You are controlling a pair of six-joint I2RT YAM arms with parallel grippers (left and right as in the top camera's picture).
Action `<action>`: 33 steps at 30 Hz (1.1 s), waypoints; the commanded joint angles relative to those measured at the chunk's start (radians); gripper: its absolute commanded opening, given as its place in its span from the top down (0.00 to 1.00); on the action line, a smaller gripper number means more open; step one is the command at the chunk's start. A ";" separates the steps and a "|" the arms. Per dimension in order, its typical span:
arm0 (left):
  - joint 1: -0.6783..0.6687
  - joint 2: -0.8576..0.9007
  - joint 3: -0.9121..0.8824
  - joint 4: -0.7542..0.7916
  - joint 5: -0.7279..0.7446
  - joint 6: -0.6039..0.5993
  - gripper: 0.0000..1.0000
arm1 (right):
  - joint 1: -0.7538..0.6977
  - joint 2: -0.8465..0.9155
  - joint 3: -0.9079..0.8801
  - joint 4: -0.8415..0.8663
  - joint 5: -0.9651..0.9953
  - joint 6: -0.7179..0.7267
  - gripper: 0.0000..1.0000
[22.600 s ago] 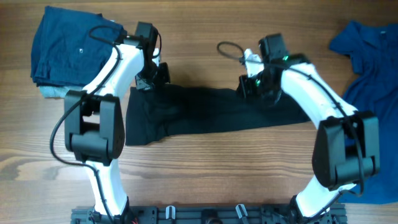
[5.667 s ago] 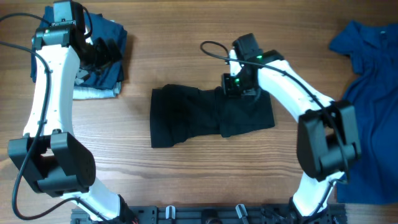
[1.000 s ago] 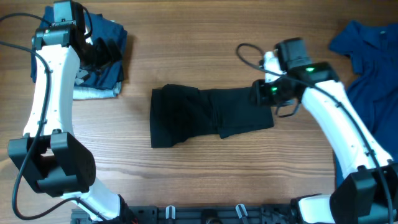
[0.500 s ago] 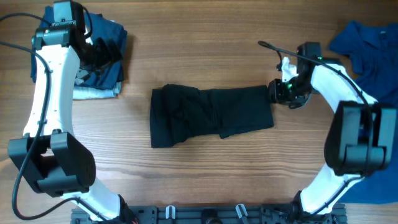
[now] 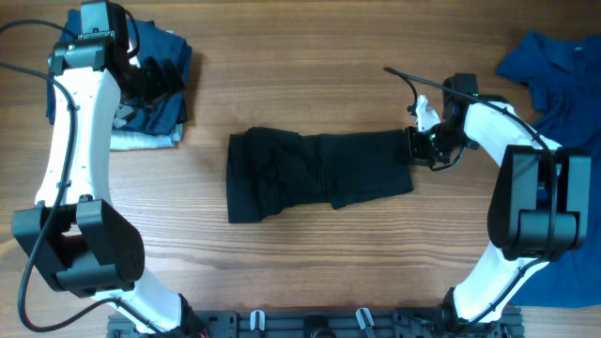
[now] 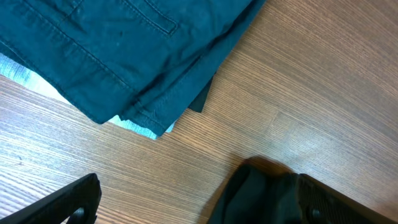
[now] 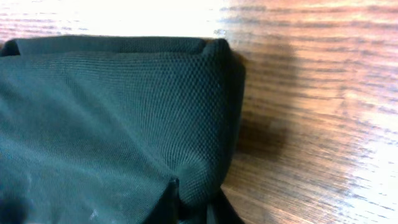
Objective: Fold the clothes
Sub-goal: 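Grasp the polo's right end with the right gripper and fold it leftward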
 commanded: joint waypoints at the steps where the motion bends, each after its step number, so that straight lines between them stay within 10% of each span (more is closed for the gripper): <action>1: 0.006 -0.021 0.011 0.002 -0.006 0.002 0.00 | -0.009 0.015 0.001 -0.009 0.010 -0.005 0.96; 14: 0.006 -0.021 0.011 0.003 -0.006 0.002 0.00 | -0.298 0.002 0.459 -0.364 0.093 -0.018 0.96; 33: 0.006 -0.021 0.011 0.003 -0.006 0.002 0.00 | 0.259 0.003 0.741 -0.661 0.127 0.070 0.94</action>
